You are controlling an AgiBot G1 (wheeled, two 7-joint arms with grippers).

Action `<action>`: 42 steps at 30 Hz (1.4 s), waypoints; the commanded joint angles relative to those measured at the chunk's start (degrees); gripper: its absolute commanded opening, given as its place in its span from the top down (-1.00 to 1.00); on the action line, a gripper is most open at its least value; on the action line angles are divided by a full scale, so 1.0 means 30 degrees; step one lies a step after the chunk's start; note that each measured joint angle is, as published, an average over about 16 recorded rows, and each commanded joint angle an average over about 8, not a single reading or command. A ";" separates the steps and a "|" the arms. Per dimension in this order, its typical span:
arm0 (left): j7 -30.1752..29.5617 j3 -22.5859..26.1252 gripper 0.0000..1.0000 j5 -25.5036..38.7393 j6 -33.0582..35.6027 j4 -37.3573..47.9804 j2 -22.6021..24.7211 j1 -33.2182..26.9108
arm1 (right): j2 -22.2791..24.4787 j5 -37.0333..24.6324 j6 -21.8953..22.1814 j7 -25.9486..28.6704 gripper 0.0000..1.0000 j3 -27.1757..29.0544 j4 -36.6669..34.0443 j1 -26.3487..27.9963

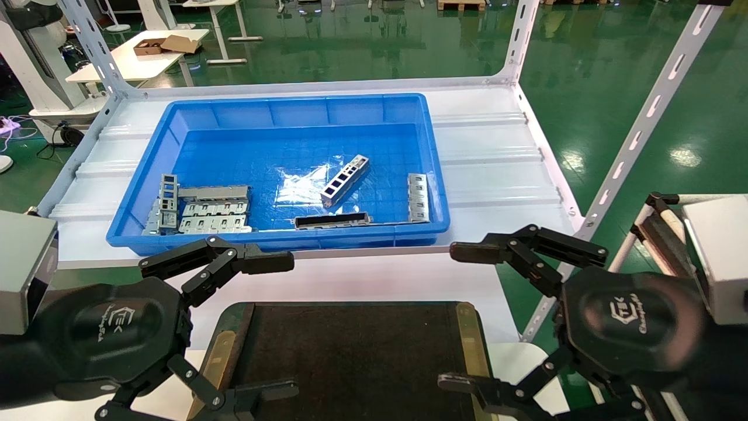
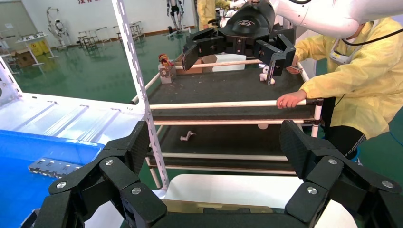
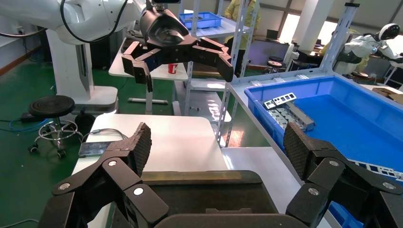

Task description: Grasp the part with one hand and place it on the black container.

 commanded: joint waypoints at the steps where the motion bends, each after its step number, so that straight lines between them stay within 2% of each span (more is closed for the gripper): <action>1: 0.0000 0.0000 -1.00 0.0000 0.0000 0.0000 0.0000 0.0000 | 0.0000 0.0000 0.0000 0.0000 -1.00 0.0000 0.0000 0.0000; 25: 0.0001 0.0094 -1.00 0.0454 -0.0487 0.0346 0.0114 -0.0133 | -0.0001 0.0000 -0.0002 -0.0002 -1.00 -0.0002 -0.0005 0.0002; 33: -0.0110 0.0703 -1.00 0.2981 -0.3866 0.1136 0.1321 -0.0690 | -0.0002 0.0001 -0.0004 -0.0004 -1.00 -0.0005 -0.0008 0.0004; 42: -0.0615 0.2128 -1.00 0.6592 -0.8460 0.3703 0.4552 -0.2783 | -0.0001 0.0002 -0.0004 -0.0005 -1.00 -0.0007 -0.0009 0.0005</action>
